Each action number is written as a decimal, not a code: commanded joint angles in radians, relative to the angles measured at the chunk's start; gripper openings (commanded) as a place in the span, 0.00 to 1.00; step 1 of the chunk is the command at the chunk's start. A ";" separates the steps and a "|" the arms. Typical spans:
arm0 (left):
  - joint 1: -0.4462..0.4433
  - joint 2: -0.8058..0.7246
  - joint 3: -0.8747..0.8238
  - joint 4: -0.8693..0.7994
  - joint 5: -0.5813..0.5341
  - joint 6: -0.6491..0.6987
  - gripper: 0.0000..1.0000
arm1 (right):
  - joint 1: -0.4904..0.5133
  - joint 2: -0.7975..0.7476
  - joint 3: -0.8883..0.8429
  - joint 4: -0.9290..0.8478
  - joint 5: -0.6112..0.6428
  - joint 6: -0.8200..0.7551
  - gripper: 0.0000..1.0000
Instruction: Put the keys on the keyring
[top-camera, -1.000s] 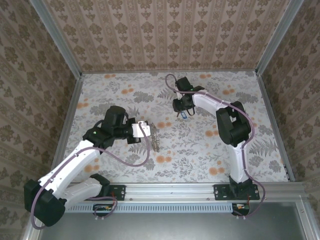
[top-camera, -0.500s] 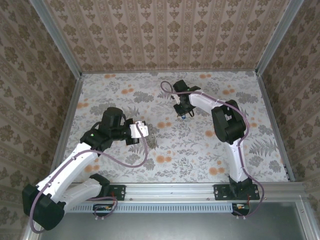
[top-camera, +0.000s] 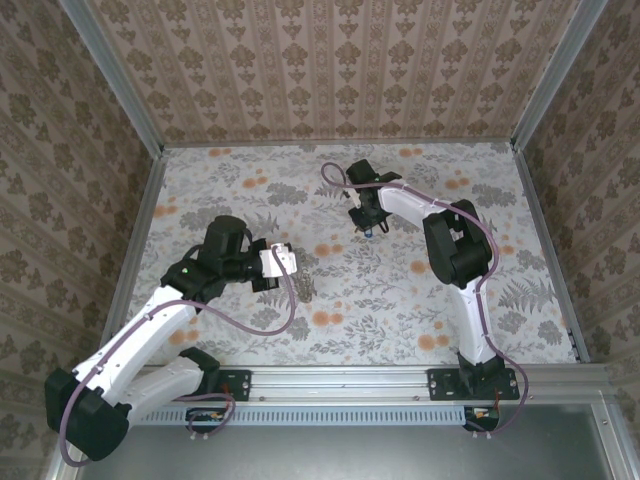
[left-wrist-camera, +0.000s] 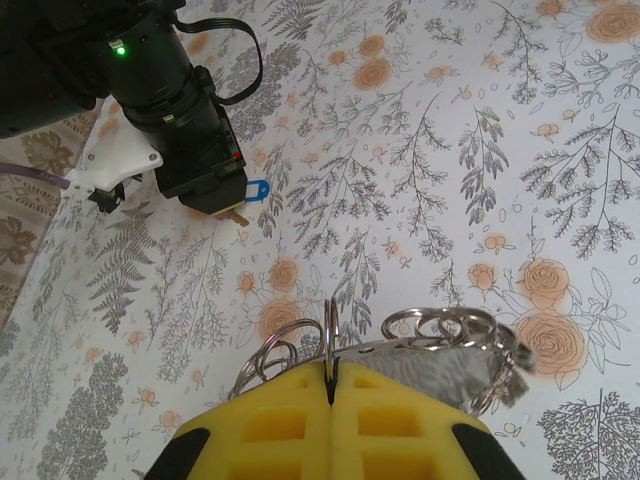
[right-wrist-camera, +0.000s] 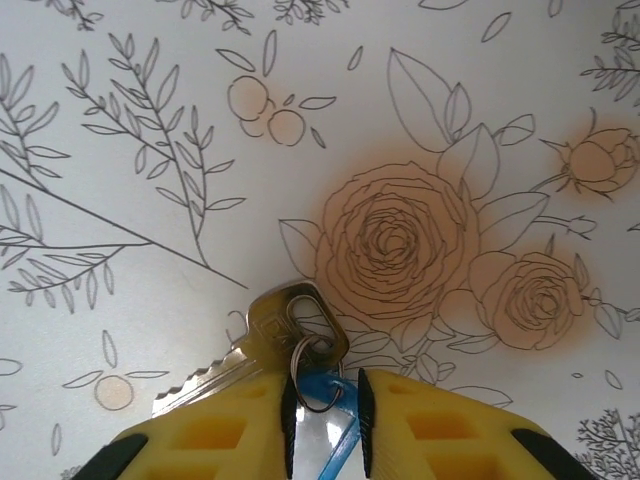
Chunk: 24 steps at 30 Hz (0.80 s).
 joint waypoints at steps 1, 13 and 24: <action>0.010 -0.018 -0.005 0.025 0.035 -0.021 0.00 | 0.002 0.006 0.029 -0.010 0.047 0.004 0.21; 0.009 -0.014 -0.008 0.029 0.040 -0.030 0.00 | -0.005 0.022 0.052 -0.009 0.069 0.043 0.21; 0.008 -0.015 -0.012 0.032 0.044 -0.038 0.00 | -0.011 0.045 0.073 -0.020 0.042 0.067 0.35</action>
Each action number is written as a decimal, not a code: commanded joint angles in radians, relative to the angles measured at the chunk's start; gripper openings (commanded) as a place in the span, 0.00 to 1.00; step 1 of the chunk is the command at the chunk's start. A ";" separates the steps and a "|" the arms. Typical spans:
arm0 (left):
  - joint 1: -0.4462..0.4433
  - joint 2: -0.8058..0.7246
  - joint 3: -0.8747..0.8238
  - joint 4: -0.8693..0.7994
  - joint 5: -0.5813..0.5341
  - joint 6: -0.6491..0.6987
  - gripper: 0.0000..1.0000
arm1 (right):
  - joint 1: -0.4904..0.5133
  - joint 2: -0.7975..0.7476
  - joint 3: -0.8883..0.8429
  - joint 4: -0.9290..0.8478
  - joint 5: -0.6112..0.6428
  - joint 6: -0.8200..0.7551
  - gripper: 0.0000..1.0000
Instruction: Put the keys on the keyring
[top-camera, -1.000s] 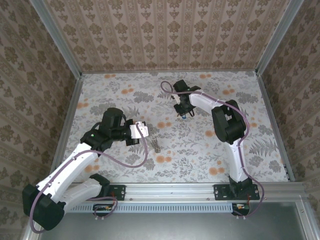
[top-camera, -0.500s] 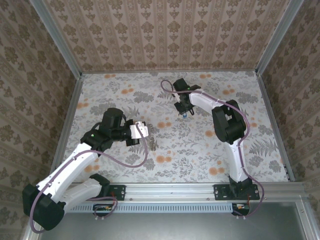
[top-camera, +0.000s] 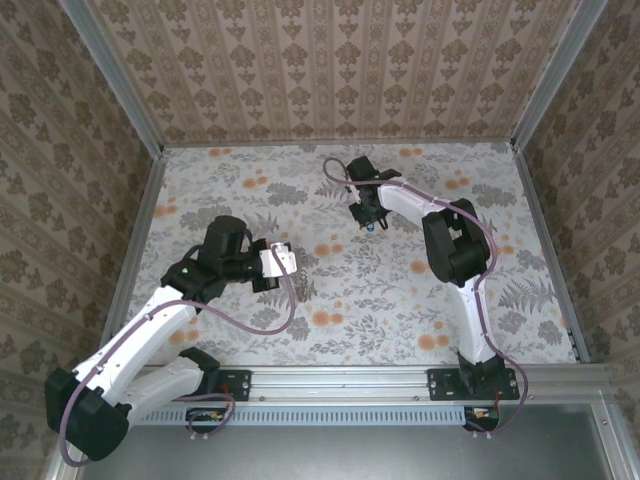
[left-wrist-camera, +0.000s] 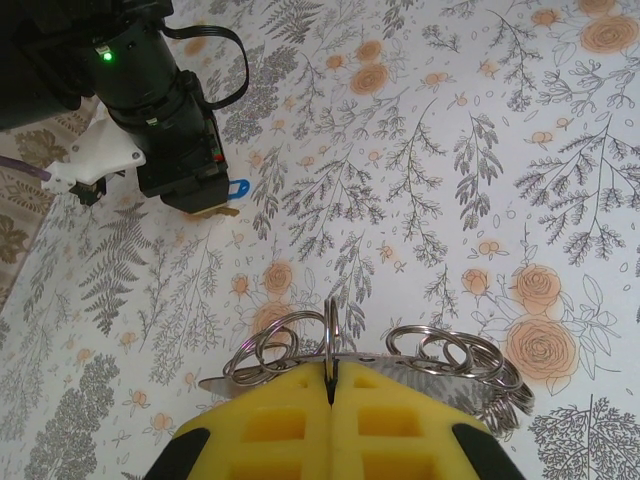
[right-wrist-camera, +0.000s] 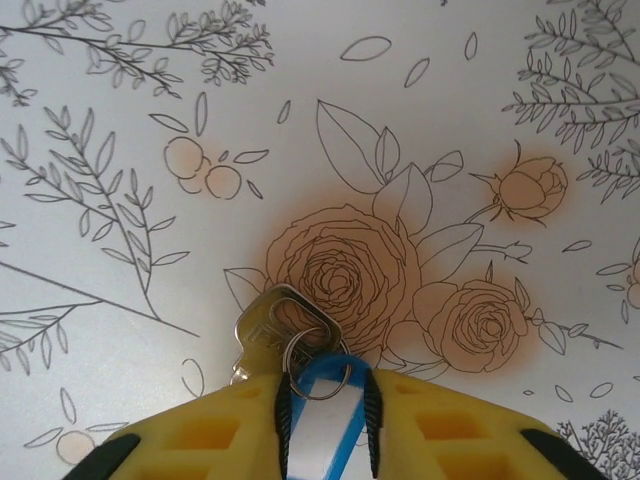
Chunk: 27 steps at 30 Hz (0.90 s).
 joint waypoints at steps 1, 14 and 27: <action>0.008 -0.017 -0.010 0.032 0.034 -0.020 0.00 | -0.003 0.017 0.029 -0.022 0.010 0.012 0.37; 0.008 -0.013 -0.012 0.034 0.033 -0.017 0.00 | -0.008 0.049 0.094 -0.054 0.036 -0.064 0.22; 0.008 -0.007 -0.008 0.038 0.032 -0.017 0.00 | -0.022 0.063 0.113 -0.079 0.010 -0.075 0.27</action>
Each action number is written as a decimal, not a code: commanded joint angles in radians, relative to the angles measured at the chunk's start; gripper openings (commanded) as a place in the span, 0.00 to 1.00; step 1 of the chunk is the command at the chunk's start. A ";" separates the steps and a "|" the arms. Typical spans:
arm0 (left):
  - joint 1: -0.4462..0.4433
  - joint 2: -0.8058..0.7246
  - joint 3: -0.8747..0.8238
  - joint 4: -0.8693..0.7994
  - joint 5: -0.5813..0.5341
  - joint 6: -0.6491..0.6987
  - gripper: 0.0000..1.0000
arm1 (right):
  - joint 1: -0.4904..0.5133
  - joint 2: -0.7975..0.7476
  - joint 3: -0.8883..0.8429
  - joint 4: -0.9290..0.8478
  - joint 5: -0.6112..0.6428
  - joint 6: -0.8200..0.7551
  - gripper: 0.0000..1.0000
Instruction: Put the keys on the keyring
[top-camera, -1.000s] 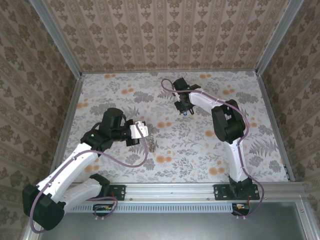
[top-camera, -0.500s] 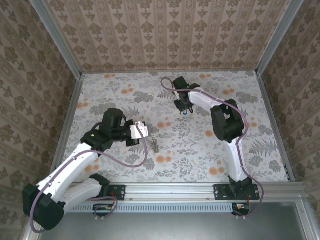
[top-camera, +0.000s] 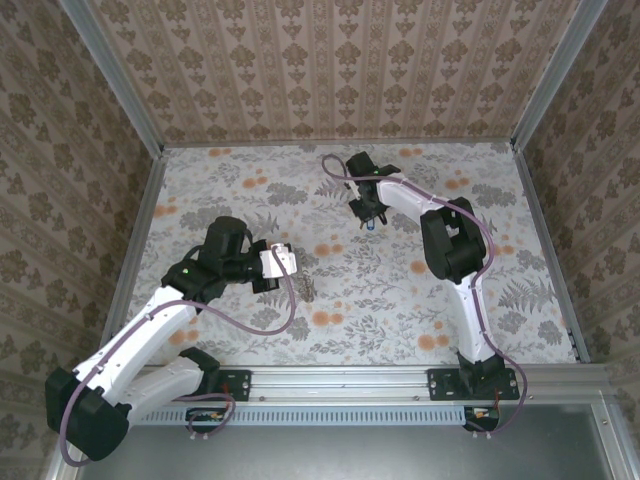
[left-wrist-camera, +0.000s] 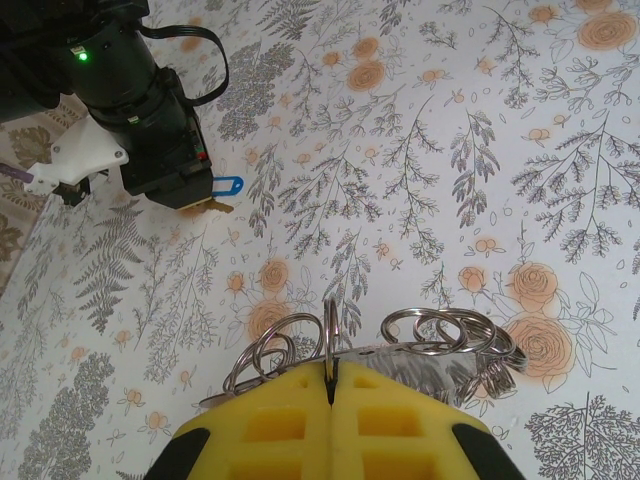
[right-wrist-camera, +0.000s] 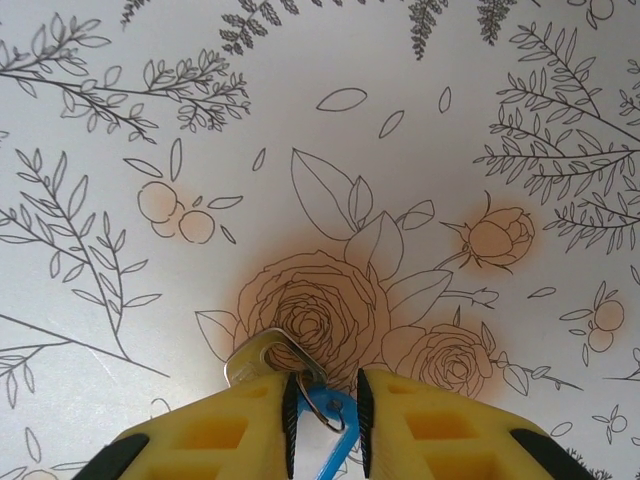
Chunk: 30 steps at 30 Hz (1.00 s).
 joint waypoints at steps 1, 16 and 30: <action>0.008 -0.007 -0.001 0.038 0.033 -0.018 0.00 | -0.008 0.021 0.030 -0.041 -0.005 -0.016 0.27; 0.008 0.011 0.007 0.044 0.042 -0.024 0.00 | -0.030 -0.002 0.006 -0.040 -0.067 0.015 0.09; -0.004 0.085 0.061 0.059 0.047 -0.122 0.00 | -0.033 -0.545 -0.518 0.389 -0.400 0.165 0.00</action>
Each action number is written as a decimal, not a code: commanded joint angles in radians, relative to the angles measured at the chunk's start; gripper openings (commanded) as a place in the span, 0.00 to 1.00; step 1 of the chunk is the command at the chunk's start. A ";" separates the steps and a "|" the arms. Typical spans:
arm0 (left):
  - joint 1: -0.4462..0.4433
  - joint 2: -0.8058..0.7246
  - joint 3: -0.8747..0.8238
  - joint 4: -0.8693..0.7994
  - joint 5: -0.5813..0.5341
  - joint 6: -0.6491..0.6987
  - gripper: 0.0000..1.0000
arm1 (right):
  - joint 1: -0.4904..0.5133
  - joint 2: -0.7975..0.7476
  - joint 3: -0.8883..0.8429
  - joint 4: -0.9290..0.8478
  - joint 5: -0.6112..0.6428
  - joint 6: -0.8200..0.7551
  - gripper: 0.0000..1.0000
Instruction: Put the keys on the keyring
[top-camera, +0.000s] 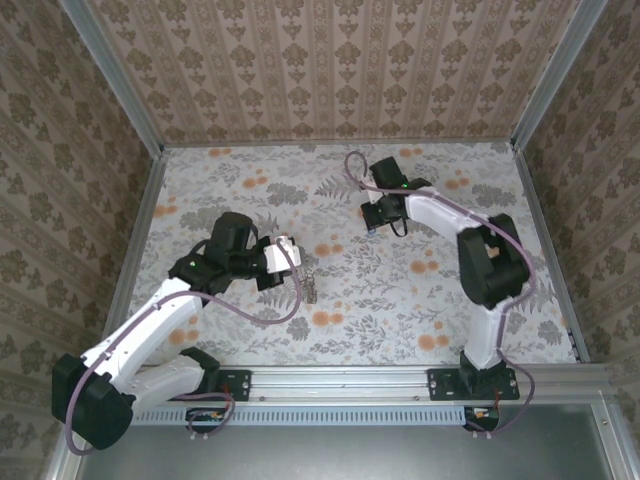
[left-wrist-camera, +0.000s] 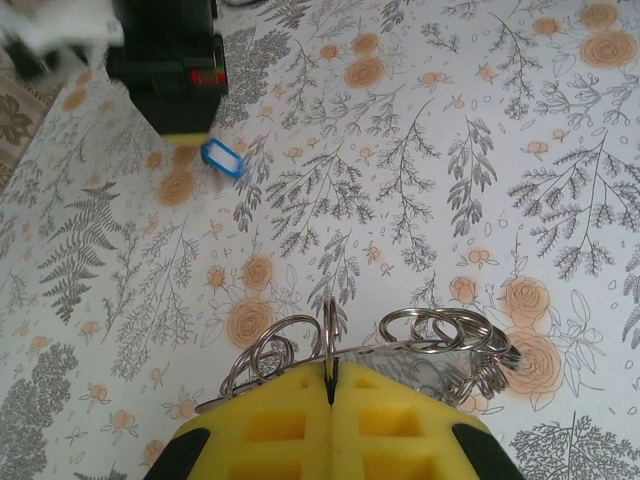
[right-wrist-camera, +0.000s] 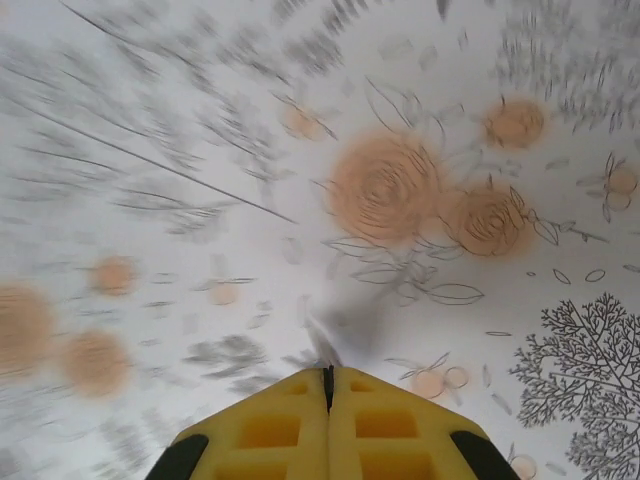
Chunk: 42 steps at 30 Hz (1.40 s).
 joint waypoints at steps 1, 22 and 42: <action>-0.005 0.020 0.047 0.043 0.035 -0.047 0.00 | 0.001 -0.170 -0.101 0.155 -0.175 0.052 0.00; -0.131 0.152 0.113 0.179 -0.051 -0.063 0.00 | 0.187 -0.793 -0.563 0.437 -0.455 -0.098 0.00; -0.185 0.193 0.134 0.245 -0.084 -0.218 0.00 | 0.279 -0.801 -0.648 0.545 -0.277 -0.075 0.00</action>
